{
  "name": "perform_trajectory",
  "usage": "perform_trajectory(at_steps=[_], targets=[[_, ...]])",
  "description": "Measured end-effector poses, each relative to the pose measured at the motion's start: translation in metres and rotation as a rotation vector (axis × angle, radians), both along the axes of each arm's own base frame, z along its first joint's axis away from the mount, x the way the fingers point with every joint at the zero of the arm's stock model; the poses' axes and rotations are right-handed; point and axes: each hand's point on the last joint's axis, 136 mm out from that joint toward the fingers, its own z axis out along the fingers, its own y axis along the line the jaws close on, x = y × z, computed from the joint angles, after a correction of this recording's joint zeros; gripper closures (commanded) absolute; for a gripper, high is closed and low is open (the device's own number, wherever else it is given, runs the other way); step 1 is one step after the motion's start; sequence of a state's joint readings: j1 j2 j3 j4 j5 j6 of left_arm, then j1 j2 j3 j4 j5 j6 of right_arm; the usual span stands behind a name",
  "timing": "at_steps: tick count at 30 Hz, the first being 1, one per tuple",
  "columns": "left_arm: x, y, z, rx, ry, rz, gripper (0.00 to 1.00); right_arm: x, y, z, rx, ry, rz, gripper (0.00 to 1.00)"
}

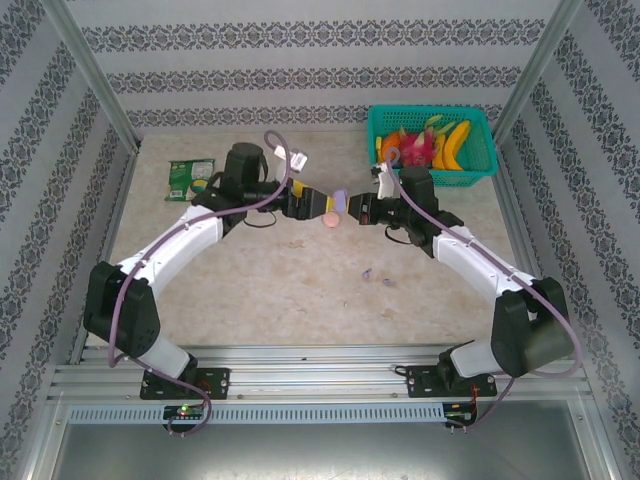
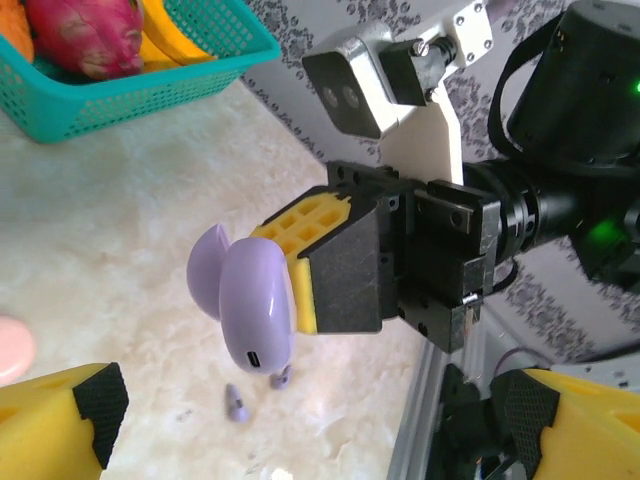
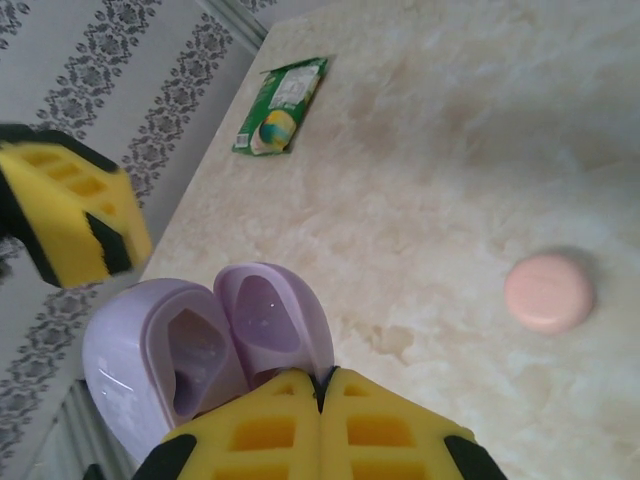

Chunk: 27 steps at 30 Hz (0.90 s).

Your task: Insert the wireless bluetooth earbuds into the charging case

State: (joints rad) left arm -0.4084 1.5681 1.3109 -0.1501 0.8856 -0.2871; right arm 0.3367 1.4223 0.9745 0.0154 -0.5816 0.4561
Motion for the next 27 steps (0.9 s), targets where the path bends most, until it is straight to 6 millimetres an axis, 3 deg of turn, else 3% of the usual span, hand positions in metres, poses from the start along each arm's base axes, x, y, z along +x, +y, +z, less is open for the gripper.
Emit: perform_trajectory(at_steps=[4, 15, 20, 27], targets=[[0.009, 0.006, 0.004, 0.066, -0.008, -0.037, 0.01, 0.008, -0.002, -0.002, -0.096, -0.068, 0.013, 1.0], [0.011, 0.015, -0.053, 0.214, 0.188, -0.18, 0.01, 0.008, -0.008, -0.014, -0.268, -0.163, 0.062, 1.0], [0.005, 0.014, -0.059, 0.213, 0.229, -0.225, 0.08, 0.003, 0.008, -0.011, -0.304, -0.189, 0.13, 1.0], [-0.003, 0.01, -0.066, 0.188, 0.278, -0.29, 0.19, -0.015, 0.035, -0.025, -0.364, -0.189, 0.238, 1.0]])
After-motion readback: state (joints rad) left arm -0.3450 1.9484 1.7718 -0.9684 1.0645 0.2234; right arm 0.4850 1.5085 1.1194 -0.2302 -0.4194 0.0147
